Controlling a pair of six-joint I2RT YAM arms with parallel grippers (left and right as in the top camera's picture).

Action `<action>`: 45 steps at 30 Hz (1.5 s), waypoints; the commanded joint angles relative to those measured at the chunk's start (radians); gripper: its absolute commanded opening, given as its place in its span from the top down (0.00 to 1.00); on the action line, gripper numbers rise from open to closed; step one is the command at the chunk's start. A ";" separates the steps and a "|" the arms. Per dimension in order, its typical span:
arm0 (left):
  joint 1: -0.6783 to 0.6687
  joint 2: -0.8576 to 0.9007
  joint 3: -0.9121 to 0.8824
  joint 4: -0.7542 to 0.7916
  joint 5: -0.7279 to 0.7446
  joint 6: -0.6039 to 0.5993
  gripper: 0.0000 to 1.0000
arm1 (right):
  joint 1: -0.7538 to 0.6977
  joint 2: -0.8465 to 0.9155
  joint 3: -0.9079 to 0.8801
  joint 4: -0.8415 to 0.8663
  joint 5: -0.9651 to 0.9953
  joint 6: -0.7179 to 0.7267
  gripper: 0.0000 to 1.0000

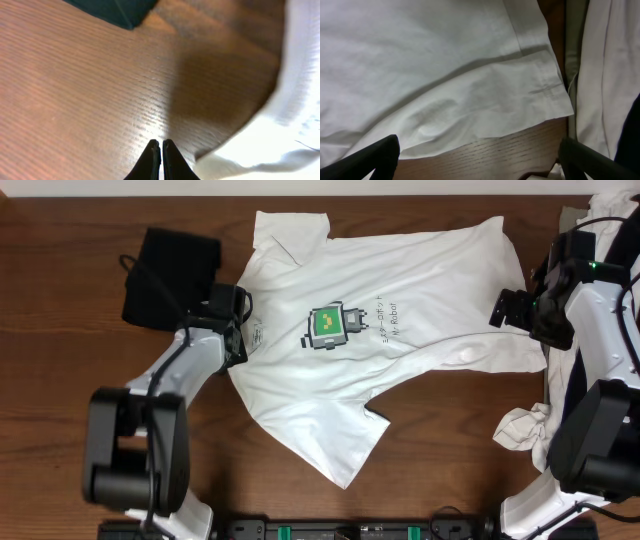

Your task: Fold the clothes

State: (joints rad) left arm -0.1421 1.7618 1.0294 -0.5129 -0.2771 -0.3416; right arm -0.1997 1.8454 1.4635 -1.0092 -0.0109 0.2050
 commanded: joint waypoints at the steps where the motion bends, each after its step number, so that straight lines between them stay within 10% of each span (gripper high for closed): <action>1: 0.002 -0.096 0.016 -0.030 0.127 -0.082 0.93 | -0.004 0.007 -0.003 -0.001 -0.005 0.015 0.01; 10: 0.002 -0.093 -0.010 -0.157 0.315 -0.218 0.93 | -0.004 0.007 -0.003 -0.001 -0.005 0.016 0.01; 29: 0.002 0.079 -0.030 -0.102 0.201 -0.212 0.93 | -0.004 0.007 -0.003 -0.001 -0.005 0.015 0.01; 45: 0.003 0.141 -0.030 0.067 0.097 0.058 0.93 | -0.004 0.007 -0.003 -0.001 -0.005 0.015 0.01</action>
State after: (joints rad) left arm -0.1467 1.8259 1.0153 -0.4541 -0.1215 -0.3458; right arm -0.1997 1.8454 1.4631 -1.0092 -0.0109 0.2050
